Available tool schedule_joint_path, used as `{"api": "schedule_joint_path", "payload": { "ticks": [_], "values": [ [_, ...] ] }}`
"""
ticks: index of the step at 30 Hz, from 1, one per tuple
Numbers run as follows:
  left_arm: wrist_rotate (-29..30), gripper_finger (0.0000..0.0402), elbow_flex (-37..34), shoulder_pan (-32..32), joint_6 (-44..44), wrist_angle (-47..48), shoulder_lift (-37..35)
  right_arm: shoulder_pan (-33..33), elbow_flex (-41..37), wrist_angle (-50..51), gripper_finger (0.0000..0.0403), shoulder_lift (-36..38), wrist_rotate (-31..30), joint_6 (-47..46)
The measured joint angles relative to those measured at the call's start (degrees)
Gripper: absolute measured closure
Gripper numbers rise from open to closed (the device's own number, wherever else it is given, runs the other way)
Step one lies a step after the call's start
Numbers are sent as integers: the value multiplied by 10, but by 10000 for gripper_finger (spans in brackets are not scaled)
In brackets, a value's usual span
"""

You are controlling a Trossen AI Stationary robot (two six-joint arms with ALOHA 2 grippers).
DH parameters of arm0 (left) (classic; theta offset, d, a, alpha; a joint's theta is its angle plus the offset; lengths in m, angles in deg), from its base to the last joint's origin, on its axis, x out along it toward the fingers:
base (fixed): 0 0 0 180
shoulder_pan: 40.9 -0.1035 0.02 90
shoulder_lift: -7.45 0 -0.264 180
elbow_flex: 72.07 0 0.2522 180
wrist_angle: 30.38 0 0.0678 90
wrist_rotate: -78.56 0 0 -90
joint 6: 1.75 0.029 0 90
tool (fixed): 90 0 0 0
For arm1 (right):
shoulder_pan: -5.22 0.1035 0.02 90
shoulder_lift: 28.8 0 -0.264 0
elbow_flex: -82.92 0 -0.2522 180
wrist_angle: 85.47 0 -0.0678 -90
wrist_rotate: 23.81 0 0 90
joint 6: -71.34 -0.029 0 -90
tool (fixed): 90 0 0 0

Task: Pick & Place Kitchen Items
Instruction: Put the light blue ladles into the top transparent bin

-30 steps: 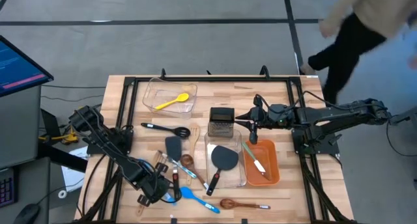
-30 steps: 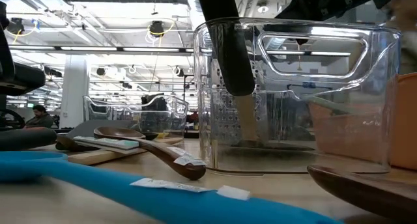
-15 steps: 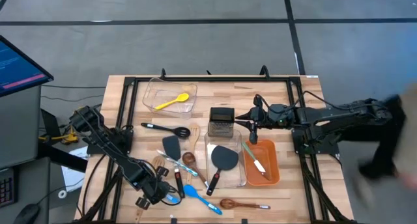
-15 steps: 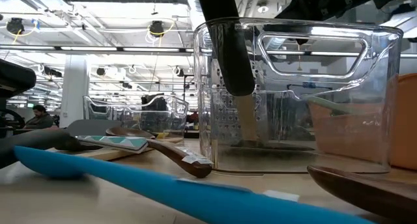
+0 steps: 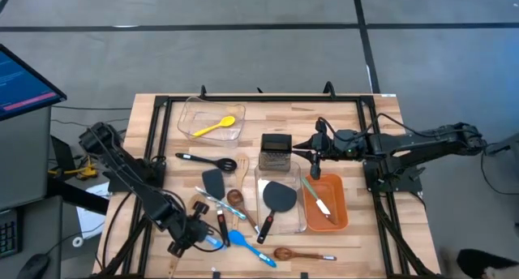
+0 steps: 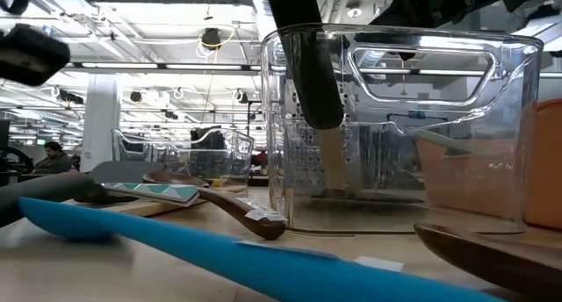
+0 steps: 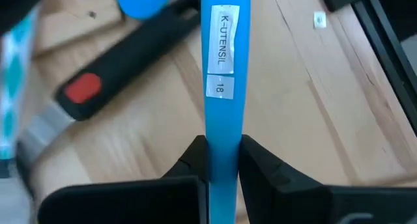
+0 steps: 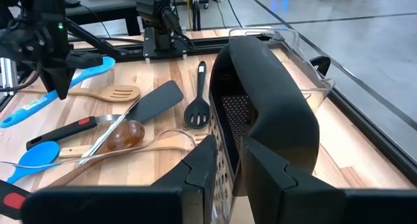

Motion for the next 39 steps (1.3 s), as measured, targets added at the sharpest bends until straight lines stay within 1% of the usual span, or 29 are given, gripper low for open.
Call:
{"api": "schedule_joint_path", "payload": {
  "ticks": [8, 21, 26, 31, 36, 39],
  "values": [
    [70, 371, 1, -22, 0, -3, -77, 0, 0, -2, 340, 0, 0, 0],
    [189, 371, 1, -81, 3, -16, -233, 0, 0, 0, 340, 0, 0, 0],
    [221, 371, 2, -107, 72, -41, -274, 0, 0, 1, 340, 0, 0, 0],
    [247, 371, 2, -140, 146, -73, -295, 0, 0, 2, 340, 0, 0, 0],
    [251, 371, 2, -176, 203, -99, -300, 0, 0, 2, 340, 0, 0, 0],
    [252, 371, 2, -199, 220, -111, -300, 0, 0, 2, 340, 0, 0, 0]
  ]
}}
